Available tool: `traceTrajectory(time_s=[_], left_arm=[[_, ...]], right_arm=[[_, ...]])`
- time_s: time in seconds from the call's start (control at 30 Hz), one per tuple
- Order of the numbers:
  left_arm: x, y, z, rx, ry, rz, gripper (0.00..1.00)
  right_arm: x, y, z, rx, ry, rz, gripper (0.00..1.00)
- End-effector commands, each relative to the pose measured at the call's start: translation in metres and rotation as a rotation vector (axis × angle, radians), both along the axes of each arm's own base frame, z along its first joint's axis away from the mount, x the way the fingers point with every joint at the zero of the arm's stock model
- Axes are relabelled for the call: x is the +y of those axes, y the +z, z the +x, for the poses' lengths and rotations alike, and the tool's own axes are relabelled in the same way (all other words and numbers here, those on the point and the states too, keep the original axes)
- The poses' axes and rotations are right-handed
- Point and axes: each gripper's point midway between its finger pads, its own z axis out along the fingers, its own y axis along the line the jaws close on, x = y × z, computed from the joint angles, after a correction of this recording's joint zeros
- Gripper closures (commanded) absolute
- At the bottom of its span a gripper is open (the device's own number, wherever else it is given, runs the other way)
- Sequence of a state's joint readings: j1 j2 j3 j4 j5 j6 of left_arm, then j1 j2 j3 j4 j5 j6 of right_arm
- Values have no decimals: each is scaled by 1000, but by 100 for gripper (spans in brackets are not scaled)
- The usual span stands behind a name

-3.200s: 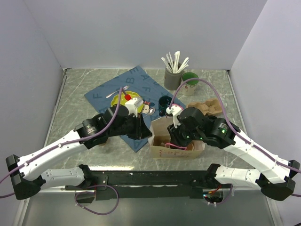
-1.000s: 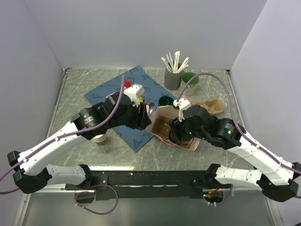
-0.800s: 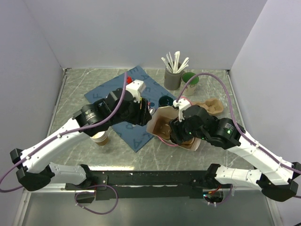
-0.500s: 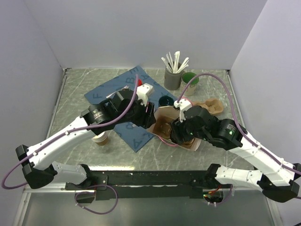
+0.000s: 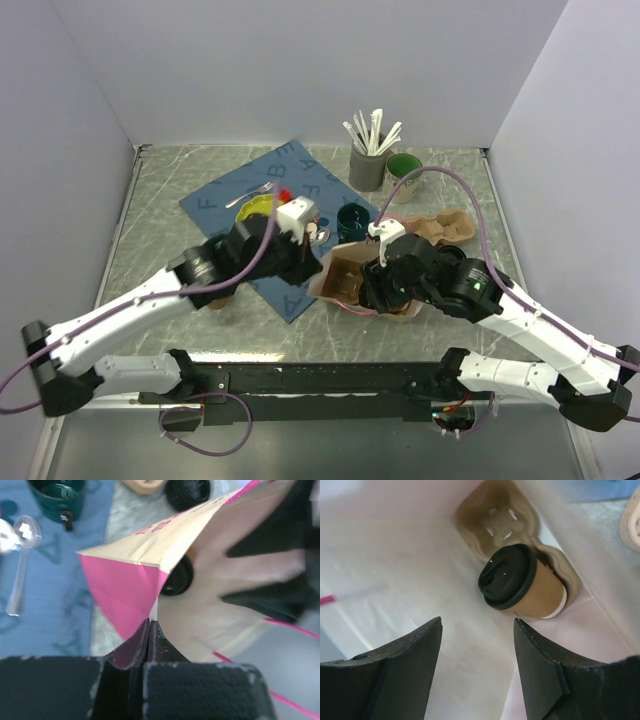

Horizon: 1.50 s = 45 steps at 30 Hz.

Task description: Pack the takeout coffee

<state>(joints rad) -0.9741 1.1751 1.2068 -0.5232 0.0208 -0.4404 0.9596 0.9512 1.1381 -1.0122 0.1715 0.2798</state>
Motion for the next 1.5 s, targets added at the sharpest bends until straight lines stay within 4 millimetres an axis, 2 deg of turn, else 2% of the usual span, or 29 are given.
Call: traceTrajectory(time_s=[0.0,0.03,0.1,0.2,0.23,0.27,0.37,0.47,0.5,0.57,0.63,0.67,0.73,0.87,1.03,1.3,1.47], left_arm=[[2,22,-26,30,22,-243,99],[0,22,-30,32,10,-265,99],[2,10,-37,49,-5,-265,99],[-1,8,-46,46,-51,-299,99],[-1,2,-50,52,-69,-301,99],[-1,9,-53,33,-83,-337,99],[0,3,-59,48,-105,-342,99],[-1,-1,-65,53,-141,-335,99],[-1,-2,-66,50,-150,-329,99],[2,-3,-65,26,-158,-307,99],[5,-7,-64,16,-154,-279,99],[7,-6,-64,8,-153,-275,99],[9,-6,-65,2,-155,-275,99],[10,-2,-68,-2,-164,-294,99],[10,-3,-67,-4,-164,-286,99],[8,-6,-72,20,-178,-313,99],[8,-10,-76,45,-186,-320,99]], right_arm=[[-1,-18,8,6,-106,4,32],[5,-13,9,-20,-97,50,32],[10,-20,8,-36,-65,74,32],[14,-20,5,-70,-9,108,33],[13,-19,4,-91,17,111,33],[15,-24,4,-104,46,104,33],[9,-22,8,-148,38,77,32],[21,-20,7,-247,175,31,32],[30,-12,11,-319,215,41,33],[33,-11,16,-421,296,-31,34],[37,-16,21,-448,371,-122,34],[39,-12,23,-457,395,-150,33],[39,-21,26,-458,474,-258,31],[36,-34,22,-482,608,-332,28],[26,-42,28,-468,560,-377,28],[49,-48,24,-289,296,-159,32],[31,-61,34,-299,154,-207,31]])
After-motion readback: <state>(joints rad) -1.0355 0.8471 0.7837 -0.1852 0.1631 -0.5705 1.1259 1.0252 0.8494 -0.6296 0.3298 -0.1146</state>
